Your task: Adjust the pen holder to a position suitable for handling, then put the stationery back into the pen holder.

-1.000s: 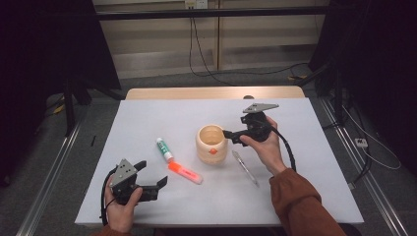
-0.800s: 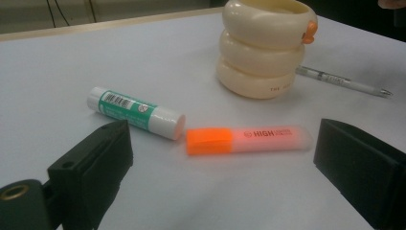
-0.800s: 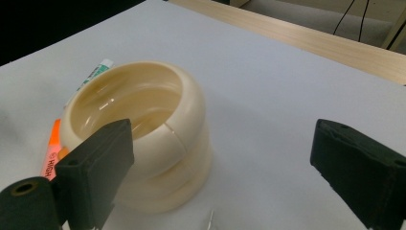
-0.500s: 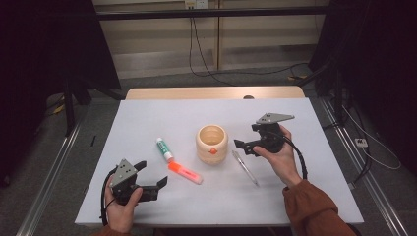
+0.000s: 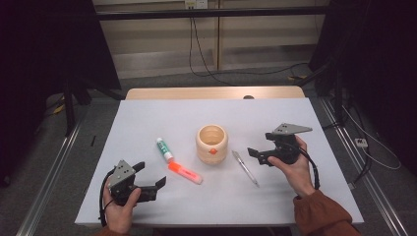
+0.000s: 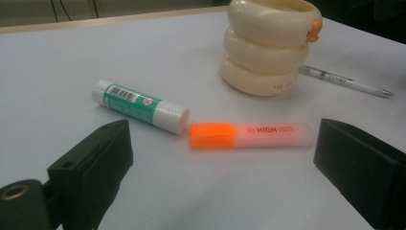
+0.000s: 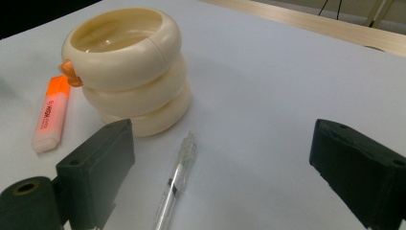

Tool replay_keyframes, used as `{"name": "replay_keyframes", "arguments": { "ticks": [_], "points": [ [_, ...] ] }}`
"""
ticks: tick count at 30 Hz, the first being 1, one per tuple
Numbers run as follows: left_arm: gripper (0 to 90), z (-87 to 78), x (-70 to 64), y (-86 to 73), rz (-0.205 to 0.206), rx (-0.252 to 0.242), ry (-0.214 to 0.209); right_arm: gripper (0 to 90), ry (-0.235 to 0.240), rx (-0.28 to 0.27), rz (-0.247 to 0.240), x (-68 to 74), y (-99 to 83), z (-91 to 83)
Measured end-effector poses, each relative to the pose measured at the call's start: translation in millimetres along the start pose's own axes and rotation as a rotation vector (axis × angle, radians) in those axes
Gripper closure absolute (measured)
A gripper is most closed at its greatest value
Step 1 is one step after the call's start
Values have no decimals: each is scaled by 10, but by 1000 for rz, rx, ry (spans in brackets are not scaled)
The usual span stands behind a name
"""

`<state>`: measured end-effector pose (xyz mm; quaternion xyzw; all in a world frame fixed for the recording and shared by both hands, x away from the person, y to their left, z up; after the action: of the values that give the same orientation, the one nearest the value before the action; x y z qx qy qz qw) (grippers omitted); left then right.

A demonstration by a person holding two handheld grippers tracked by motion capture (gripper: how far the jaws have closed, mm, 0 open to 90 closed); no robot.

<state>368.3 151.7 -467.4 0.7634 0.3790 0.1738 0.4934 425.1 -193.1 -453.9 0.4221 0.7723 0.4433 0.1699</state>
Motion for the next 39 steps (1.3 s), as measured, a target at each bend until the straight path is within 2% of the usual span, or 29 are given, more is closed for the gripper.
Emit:
{"name": "replay_keyframes", "arguments": {
  "ticks": [15, 20, 23, 27, 28, 30, 35, 39],
  "points": [
    [60, -18, -9, 21, 10, -5, 11, 80, -18, -2, 25, -71, -295, -308],
    [60, -8, -16, 26, 17, -6, 10, 81, -25, 12, 34, -81, -373, -358],
    [60, -2, -14, 14, 14, -1, 4, 82, -22, 36, 33, -56, -416, -363],
    [60, -13, -5, 9, -1, -5, -4, 108, 5, 65, 46, 0, -448, -376],
    [60, -24, -7, 13, 1, -7, -3, 102, -3, 78, 50, 2, -470, -373],
    [60, -36, -14, 21, 5, -11, -3, 101, 11, 96, 49, 41, -508, -372],
    [60, -20, -44, 41, 22, -11, -5, 101, 35, 161, 0, 139, -603, -339],
    [60, -9, -53, 31, 31, 0, -7, 116, 52, 228, -7, 214, -676, -298]
  ]
}}
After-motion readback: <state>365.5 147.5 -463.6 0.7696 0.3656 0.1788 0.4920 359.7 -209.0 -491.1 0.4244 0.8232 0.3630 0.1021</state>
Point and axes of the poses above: each handheld gripper's, and its own axes: z roughly forward along the jaws, y roughly out of its top, x roughly to its left, the point moved 10 cm from there along z, roughly forward along the jaws, and after that the axes turned 2 degrees about x, right-handed, at the moved point
